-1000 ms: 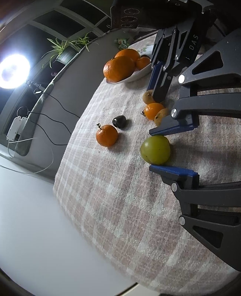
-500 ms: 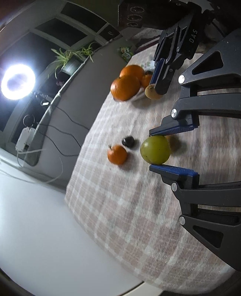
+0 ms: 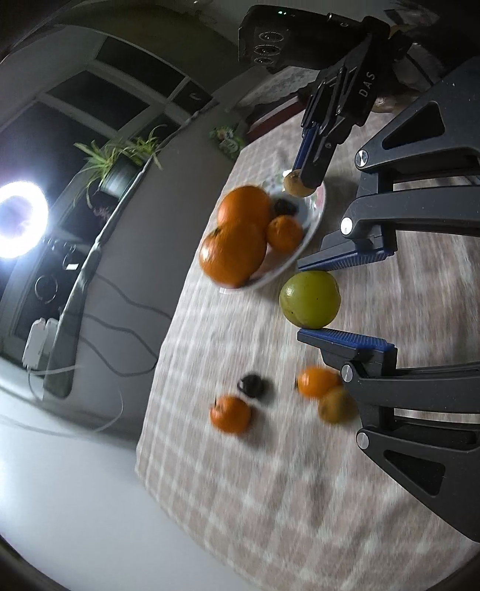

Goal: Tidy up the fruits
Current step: 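Carry both fruits over the white plate and open both tools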

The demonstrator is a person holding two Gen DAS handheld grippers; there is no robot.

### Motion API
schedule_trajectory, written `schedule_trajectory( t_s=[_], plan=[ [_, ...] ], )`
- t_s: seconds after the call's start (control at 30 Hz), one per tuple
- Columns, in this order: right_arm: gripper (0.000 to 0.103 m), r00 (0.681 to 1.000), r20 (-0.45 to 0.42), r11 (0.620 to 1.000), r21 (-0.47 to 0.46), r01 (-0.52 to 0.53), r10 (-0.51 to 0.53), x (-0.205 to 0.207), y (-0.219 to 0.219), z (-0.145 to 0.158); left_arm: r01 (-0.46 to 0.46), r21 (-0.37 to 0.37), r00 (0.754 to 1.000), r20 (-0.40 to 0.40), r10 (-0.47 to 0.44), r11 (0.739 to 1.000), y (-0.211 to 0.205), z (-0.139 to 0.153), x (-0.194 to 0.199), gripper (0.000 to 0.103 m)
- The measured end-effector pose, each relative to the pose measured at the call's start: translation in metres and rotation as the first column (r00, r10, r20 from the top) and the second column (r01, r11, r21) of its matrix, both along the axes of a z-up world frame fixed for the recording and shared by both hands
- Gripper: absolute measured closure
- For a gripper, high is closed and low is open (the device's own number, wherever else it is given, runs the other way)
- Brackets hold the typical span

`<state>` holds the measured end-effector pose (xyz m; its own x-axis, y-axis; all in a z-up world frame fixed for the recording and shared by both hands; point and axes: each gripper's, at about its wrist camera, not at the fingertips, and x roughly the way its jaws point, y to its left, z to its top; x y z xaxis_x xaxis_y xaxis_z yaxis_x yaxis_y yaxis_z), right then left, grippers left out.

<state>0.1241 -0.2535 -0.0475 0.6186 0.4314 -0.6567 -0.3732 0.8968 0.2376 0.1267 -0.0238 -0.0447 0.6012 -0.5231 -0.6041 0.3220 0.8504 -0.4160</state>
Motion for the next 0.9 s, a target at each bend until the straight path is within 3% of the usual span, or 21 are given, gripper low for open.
schedule_trajectory(
  t_s=[0.33,0.9],
  plan=[
    [0.077,0.996,0.003,0.996,-0.005,0.089,-0.089,0.004,-0.045,0.001,0.089,0.016,0.996,0.018,-0.089,0.996,-0.049,0.007,0.001,0.074],
    [0.077,0.991,-0.019,0.991,-0.035,0.132,-0.133,0.025,-0.066,-0.015,0.181,0.071,0.983,0.009,-0.182,0.981,-0.113,0.003,0.010,0.074]
  ],
)
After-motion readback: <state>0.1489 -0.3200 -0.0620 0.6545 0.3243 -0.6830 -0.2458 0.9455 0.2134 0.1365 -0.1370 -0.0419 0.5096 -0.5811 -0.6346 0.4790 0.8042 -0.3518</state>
